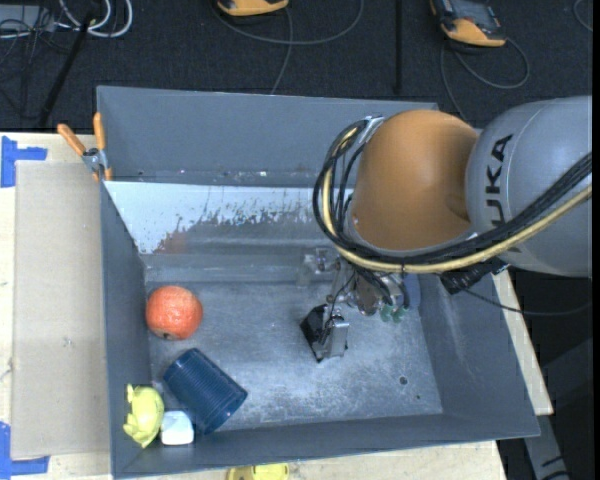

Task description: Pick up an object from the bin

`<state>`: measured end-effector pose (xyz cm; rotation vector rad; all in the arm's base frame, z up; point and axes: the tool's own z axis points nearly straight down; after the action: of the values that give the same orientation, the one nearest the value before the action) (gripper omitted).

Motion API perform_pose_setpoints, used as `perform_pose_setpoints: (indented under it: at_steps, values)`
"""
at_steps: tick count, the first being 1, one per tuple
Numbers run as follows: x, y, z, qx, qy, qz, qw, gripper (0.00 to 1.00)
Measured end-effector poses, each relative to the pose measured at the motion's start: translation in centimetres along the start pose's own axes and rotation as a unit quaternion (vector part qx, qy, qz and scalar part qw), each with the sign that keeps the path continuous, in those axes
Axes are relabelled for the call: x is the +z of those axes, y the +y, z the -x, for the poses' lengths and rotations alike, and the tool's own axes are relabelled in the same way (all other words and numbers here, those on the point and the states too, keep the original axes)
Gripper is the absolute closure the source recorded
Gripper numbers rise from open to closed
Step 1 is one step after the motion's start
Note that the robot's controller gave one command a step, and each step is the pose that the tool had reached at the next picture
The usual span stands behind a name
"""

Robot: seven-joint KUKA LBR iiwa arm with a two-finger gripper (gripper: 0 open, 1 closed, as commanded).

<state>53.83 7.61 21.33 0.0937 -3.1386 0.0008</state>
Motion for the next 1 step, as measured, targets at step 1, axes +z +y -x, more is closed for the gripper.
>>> perform_pose_setpoints:
  at_steps: [1]
  values:
    - [4.55,-2.43,1.06,0.0,-0.0039,0.001,1.0,0.0]
